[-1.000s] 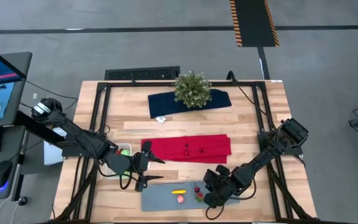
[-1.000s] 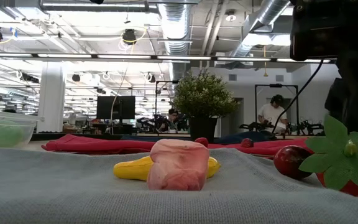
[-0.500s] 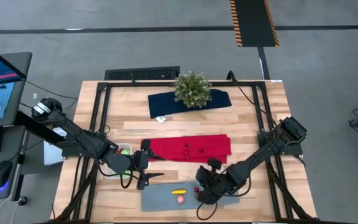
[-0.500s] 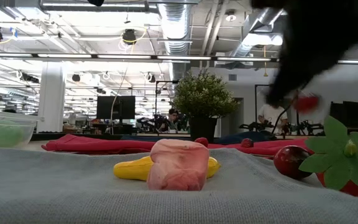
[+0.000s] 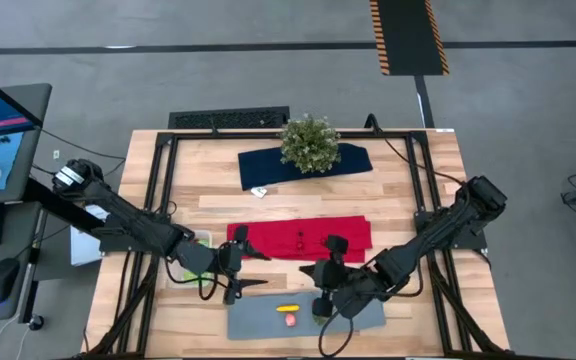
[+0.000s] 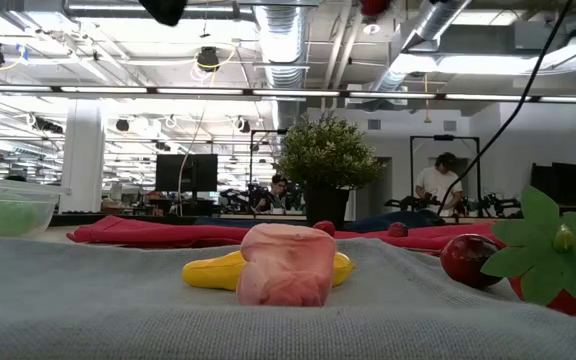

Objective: Pick and placing Produce into tupperware

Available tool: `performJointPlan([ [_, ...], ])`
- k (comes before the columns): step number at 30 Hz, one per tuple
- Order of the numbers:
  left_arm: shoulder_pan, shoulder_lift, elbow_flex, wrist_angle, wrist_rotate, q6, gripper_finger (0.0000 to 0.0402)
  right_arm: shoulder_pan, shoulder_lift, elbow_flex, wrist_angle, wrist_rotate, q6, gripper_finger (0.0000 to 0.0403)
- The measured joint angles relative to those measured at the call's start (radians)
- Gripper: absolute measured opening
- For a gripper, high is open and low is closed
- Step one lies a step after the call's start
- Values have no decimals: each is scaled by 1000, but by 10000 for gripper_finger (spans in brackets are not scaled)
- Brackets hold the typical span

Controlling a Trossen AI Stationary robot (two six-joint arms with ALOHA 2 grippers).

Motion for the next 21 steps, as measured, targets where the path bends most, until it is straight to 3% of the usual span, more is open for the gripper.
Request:
performJointPlan([
  [6, 66, 0, -116, 221, 28, 41, 249, -9, 0, 0, 135, 39, -141, 10],
  [15, 128, 2, -291, 617, 199, 57, 249, -24, 0, 0, 310, 48, -298, 10],
  [21, 128, 92, -305, 747, 203, 57, 249, -70, 0, 0, 415, -40, -366, 10],
])
